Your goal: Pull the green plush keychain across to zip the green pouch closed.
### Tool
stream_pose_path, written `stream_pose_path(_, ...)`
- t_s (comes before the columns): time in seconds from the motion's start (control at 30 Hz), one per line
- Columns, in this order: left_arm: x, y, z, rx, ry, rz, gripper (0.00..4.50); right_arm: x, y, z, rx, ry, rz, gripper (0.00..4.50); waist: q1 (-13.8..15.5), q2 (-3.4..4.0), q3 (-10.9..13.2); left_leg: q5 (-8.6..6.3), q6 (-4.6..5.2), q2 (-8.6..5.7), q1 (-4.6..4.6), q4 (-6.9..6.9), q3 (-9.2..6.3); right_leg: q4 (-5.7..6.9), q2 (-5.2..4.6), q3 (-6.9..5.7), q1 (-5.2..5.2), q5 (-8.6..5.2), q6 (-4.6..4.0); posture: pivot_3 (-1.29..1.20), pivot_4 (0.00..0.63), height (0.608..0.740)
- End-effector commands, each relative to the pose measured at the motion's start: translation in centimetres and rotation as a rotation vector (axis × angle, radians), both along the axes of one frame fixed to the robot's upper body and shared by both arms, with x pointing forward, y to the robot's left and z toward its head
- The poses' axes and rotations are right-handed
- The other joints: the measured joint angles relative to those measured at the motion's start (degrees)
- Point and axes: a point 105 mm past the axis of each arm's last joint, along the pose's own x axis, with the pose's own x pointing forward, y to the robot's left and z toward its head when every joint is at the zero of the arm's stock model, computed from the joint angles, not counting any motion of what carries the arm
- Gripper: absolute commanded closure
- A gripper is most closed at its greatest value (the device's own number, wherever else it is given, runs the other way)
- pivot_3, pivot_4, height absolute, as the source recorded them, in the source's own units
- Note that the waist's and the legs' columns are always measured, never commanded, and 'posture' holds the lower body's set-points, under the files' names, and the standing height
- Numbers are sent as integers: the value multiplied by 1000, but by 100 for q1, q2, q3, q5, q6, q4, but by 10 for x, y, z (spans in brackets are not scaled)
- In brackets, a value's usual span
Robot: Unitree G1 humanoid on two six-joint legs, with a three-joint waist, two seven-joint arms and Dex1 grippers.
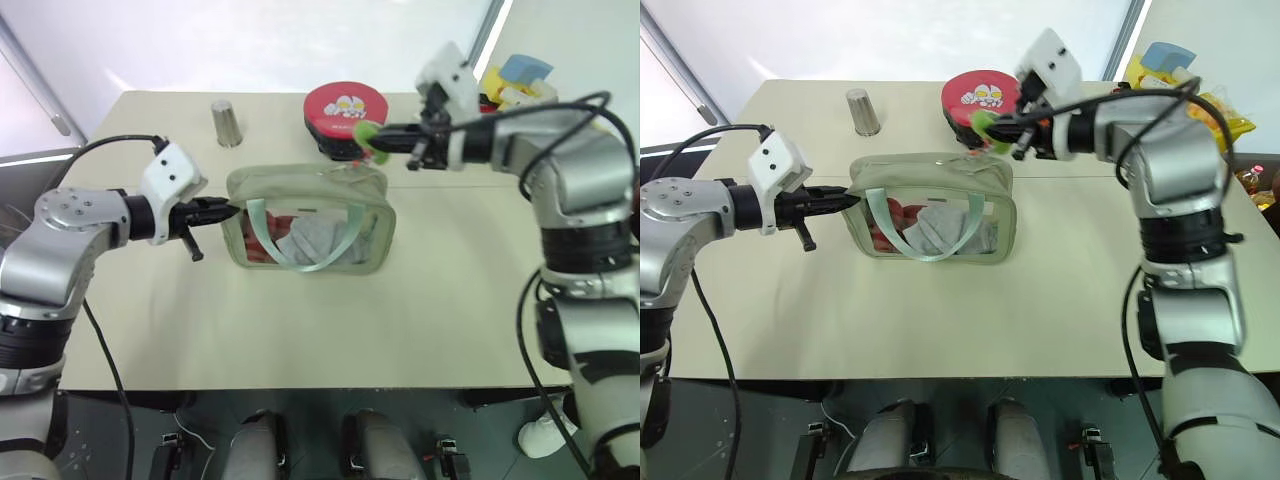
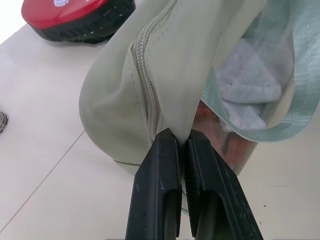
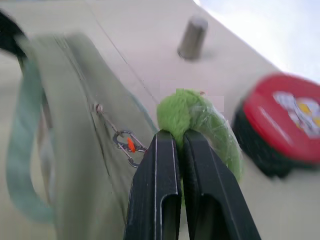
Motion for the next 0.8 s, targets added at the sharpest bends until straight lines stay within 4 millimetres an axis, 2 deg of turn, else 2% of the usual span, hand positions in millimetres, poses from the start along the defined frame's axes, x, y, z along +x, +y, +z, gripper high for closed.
stream_pose_path(0.03, 2, 1, 2, -4, -8, 14, 4500, -8, -22, 15, -57, -94, -88, 4465, 1, 0, 0, 0, 0, 0, 0, 0, 0, 0, 0, 0, 0, 0, 0, 0, 150, 740)
stream_pose_path(0.2, 3, -3, -1, -11, 4, 8, 4500, -4, -62, -1, -181, -120, -242, 4465, 22, 0, 0, 0, 0, 0, 0, 0, 1, -5, 1, 0, 1, 0, 0, 0, 150, 740)
stream_pose_path(0.27, 3, -5, -2, -14, 13, 1, 4500, -3, -74, -18, -245, -106, -276, 4465, 28, -1, -1, 0, 0, -1, 0, 1, 1, -8, 0, 0, 4, 0, 0, 0, 150, 740)
stream_pose_path(0.33, 3, -5, -2, -14, 17, 1, 4500, -1, -78, -37, -264, -80, -288, 4465, 21, -1, -1, 0, 0, -2, 1, 2, 1, -12, 0, 0, 9, 0, 0, 0, 150, 740)
stream_pose_path(0.43, 2, -4, -4, -8, 18, 4, 4500, -1, -68, -70, -204, 1, -268, 4465, 15, 0, -1, 0, 0, 0, 3, 2, 1, -12, 4, 1, 11, 0, 0, 0, 150, 740)
stream_pose_path(0.5, 2, -4, -5, -3, 17, 5, 4500, -3, -54, -99, -143, 77, -247, 4465, 14, -2, -3, 1, 0, 2, 4, 1, -1, -12, 7, 0, 12, 0, 1, 0, 150, 740)
stream_pose_path(0.63, 1, -4, -2, -1, 13, 5, 4500, -10, -29, -140, -78, 178, -208, 4465, 17, -1, -3, 1, -1, 2, 5, 3, -2, -12, 8, 0, 16, 0, 0, 0, 150, 740)
stream_pose_path(0.73, 0, -2, -2, 5, 10, 13, 4500, -13, -20, -157, -85, 199, -185, 4465, 13, -1, -3, 1, -1, 2, 5, 3, -1, -12, 7, 1, 15, 0, 1, 0, 150, 740)
stream_pose_path(0.8, 0, 0, -2, 7, 9, 19, 4500, -13, -21, -164, -118, 192, -174, 4465, 11, -1, -3, 1, -1, 2, 8, 3, -2, -12, 10, 1, 18, 0, 1, 0, 150, 740)
